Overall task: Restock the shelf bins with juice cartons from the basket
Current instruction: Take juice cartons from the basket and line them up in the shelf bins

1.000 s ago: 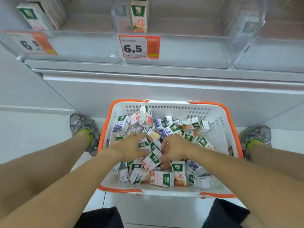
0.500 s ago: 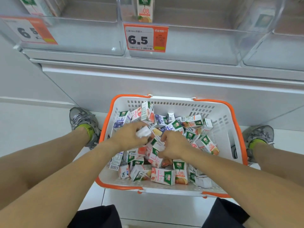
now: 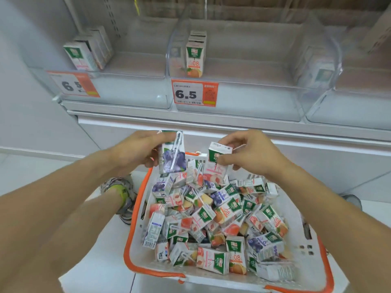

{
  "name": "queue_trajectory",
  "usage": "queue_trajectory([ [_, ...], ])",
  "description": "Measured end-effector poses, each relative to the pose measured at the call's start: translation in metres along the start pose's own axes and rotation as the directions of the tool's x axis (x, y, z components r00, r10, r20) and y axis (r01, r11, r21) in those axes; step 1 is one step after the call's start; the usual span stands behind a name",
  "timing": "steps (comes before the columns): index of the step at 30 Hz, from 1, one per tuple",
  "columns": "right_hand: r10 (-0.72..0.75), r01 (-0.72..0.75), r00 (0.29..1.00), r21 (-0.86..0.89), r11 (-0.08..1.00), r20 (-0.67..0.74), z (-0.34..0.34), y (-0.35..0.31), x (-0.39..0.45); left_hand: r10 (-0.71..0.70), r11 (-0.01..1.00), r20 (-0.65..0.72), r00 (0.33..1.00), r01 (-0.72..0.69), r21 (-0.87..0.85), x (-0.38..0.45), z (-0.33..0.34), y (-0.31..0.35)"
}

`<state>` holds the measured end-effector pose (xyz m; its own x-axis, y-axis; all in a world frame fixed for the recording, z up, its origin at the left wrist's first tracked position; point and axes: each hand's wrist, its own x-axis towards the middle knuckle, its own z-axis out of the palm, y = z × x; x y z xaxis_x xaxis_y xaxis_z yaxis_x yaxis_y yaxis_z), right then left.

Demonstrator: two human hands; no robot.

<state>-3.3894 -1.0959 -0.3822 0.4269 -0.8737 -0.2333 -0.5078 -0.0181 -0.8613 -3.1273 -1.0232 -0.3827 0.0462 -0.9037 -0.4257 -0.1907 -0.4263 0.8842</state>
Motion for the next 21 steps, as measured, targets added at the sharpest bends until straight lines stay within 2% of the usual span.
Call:
queue_trajectory([
  [2,-0.016,0.015,1.0,0.101,0.995,0.006,0.001,-0.011,-0.001,0.016,0.984,0.029,0.999,-0.011,-0.176,-0.01,-0.013,0.016],
  [5,-0.091,0.087,0.996,0.202,0.976,0.011,0.003,-0.025,-0.006,0.088,0.887,-0.009,0.996,-0.083,-0.454,-0.019,-0.038,0.03],
  [8,-0.303,0.303,0.953,0.183,0.935,-0.029,0.01,-0.05,-0.008,0.114,0.855,-0.124,0.986,-0.161,-0.493,-0.021,-0.068,0.029],
  [12,-0.604,0.614,0.787,0.076,0.785,-0.125,0.025,-0.104,0.011,0.136,0.85,-0.427,0.894,-0.327,-0.414,-0.025,-0.101,0.02],
  [15,-0.722,0.735,0.661,-0.015,0.678,-0.207,0.043,-0.155,0.05,0.071,0.777,-0.567,0.821,-0.402,-0.485,-0.029,-0.126,0.02],
  [17,-0.764,0.771,0.603,-0.08,0.632,-0.228,0.06,-0.189,0.084,0.037,0.722,-0.623,0.781,-0.452,-0.524,-0.031,-0.141,0.02],
  [19,-0.768,0.771,0.598,-0.097,0.63,-0.231,0.082,-0.216,0.122,0.032,0.649,-0.628,0.778,-0.494,-0.579,-0.035,-0.15,0.019],
  [21,-0.738,0.739,0.643,-0.089,0.668,-0.203,0.109,-0.237,0.161,0.069,0.594,-0.582,0.81,-0.502,-0.628,-0.037,-0.156,0.016],
])
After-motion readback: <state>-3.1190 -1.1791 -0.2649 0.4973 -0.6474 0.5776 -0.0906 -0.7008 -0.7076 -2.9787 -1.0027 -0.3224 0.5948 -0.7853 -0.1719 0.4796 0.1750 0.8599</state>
